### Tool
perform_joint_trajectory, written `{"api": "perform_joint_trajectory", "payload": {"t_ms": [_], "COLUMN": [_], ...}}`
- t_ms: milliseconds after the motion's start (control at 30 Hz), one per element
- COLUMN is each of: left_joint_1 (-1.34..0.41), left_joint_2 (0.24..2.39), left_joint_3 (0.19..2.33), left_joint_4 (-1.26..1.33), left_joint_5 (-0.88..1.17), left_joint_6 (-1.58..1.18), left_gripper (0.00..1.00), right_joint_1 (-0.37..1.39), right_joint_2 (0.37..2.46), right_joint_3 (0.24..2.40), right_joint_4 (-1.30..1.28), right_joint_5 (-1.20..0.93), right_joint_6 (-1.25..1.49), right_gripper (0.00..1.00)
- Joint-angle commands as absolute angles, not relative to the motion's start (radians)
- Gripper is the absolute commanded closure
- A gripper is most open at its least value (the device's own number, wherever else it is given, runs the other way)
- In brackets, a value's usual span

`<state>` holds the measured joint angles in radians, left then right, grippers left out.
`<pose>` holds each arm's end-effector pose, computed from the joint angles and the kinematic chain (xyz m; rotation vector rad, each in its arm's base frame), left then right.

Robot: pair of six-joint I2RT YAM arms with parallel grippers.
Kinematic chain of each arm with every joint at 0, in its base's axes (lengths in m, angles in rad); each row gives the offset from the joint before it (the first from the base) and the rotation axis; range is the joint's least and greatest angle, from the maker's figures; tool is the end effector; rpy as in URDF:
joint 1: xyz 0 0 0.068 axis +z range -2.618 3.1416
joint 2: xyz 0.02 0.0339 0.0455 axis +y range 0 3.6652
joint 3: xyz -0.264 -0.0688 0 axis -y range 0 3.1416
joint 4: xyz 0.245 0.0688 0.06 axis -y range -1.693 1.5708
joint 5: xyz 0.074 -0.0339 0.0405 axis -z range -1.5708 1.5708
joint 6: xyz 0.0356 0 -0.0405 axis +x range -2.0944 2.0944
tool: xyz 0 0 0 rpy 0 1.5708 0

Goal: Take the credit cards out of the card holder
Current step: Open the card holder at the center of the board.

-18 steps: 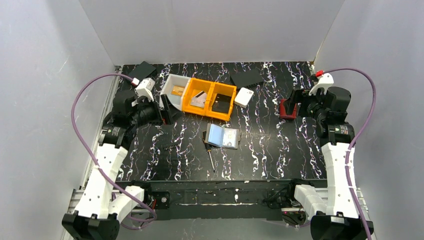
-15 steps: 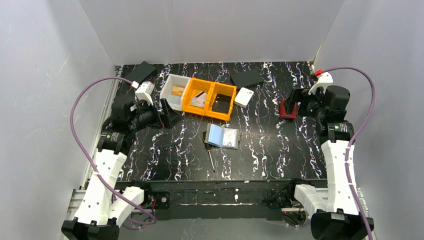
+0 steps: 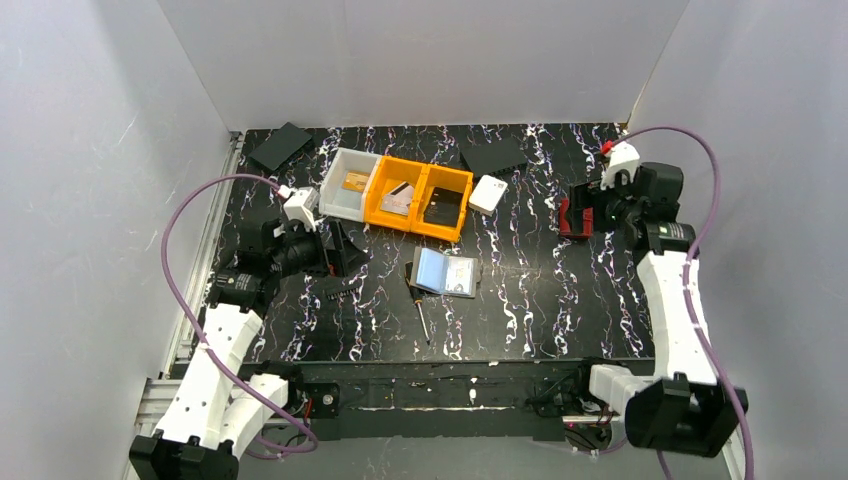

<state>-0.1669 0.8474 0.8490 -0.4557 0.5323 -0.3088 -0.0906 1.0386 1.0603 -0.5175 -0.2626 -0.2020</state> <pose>0.1787 -0.0484 0.3259 0.2008 2.0479 -0.8360 0.2249 -0.0112 0.3547 -0.2743 2.0309 0.0894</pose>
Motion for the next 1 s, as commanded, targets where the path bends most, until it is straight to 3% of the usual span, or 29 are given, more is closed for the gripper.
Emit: {"api": "perform_joint_trajectory", "payload": {"t_ms": [0, 133, 400, 567, 733, 967], "left_joint_1": [-0.167, -0.167, -0.167, -0.167, -0.166, -0.163], "left_joint_2": [0.825, 0.83, 0.88, 0.877, 0.879, 0.889], "left_joint_3": [0.793, 0.703, 0.741, 0.744, 0.745, 0.747], "left_joint_4": [-0.43, -0.366, -0.413, -0.42, -0.423, -0.42], "left_joint_5": [0.523, 0.548, 0.555, 0.53, 0.527, 0.536], "left_joint_6": [-0.283, -0.286, -0.259, -0.25, -0.248, -0.249], "left_gripper": [0.02, 0.02, 0.02, 0.02, 0.02, 0.02], "right_joint_1": [-0.096, -0.095, -0.096, -0.103, -0.105, -0.105], "right_joint_2": [1.204, 1.343, 1.624, 1.769, 1.911, 1.95], "right_joint_3": [1.079, 1.117, 1.228, 1.353, 1.487, 1.476], "right_joint_4": [-0.551, -0.545, -0.486, -0.471, -0.547, -0.524], "right_joint_5": [-0.219, -0.15, -0.054, -0.006, -0.006, 0.012], "right_joint_6": [-0.392, -0.427, -0.387, -0.33, -0.308, -0.32], "right_gripper": [0.02, 0.02, 0.05, 0.21, 0.45, 0.49]}}
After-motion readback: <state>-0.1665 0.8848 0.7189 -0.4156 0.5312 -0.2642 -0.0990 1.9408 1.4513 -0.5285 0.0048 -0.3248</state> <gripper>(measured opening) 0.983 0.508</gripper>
